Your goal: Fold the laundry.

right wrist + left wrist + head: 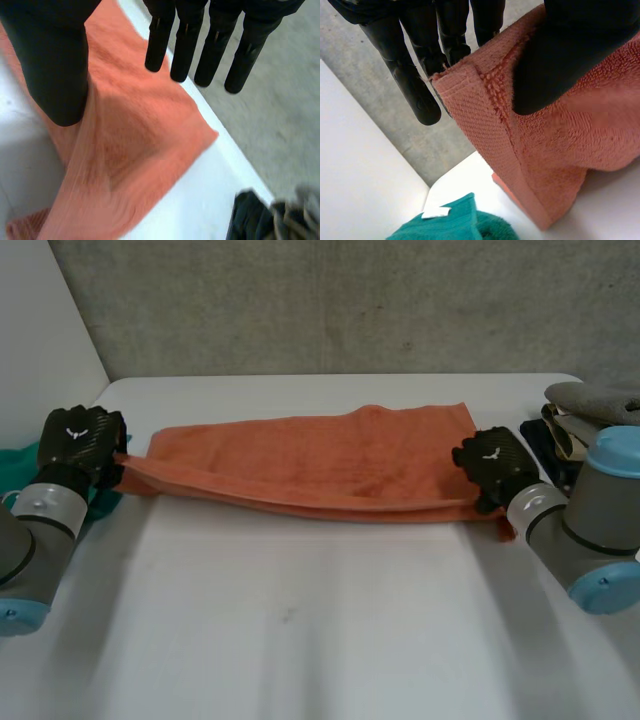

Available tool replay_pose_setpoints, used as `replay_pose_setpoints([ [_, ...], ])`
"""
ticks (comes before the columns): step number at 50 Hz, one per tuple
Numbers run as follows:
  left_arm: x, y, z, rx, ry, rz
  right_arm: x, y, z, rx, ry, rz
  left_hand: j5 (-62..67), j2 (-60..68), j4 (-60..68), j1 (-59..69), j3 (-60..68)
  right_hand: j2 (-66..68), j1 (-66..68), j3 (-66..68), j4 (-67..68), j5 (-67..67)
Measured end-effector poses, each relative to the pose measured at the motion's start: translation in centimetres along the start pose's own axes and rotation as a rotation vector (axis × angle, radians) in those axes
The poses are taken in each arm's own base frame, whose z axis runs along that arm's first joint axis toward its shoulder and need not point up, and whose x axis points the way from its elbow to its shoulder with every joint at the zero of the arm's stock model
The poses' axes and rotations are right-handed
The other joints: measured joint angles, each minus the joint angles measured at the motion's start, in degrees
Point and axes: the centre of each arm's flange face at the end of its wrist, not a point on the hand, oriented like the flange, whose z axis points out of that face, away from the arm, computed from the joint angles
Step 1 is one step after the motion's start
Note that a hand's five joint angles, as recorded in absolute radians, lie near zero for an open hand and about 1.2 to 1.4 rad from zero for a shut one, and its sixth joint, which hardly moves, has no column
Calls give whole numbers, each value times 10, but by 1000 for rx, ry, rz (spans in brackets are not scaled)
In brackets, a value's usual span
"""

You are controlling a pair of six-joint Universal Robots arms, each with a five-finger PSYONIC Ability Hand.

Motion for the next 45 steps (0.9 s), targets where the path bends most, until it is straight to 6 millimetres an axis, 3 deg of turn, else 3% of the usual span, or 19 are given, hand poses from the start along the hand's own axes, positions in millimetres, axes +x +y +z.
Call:
replay_pose_setpoints([
  [8,-6,0,-2,-29,-14,-7,30,17,-1,-79,122,325,0,0,0,0,0,-29,-23,-26,-29,-30],
  [17,2,5,-10,-78,19,-17,35,42,-6,-219,100,427,0,0,0,0,0,14,18,18,17,33],
  [23,3,6,-13,-104,28,-12,39,47,-7,-245,49,427,0,0,0,0,0,336,333,335,336,341],
  [27,4,7,-20,-147,43,0,45,40,-11,-225,38,410,0,0,0,0,0,360,339,369,374,366],
  [34,11,8,-59,-341,141,101,59,24,-41,-259,-3,224,0,0,0,0,0,360,339,370,376,366],
  [41,11,9,-129,-729,382,316,60,36,-102,-529,-221,-215,0,0,0,0,0,360,340,370,376,375],
  [45,9,2,-145,-814,490,359,58,36,-117,-584,-310,-329,0,0,0,0,0,360,342,370,376,382],
])
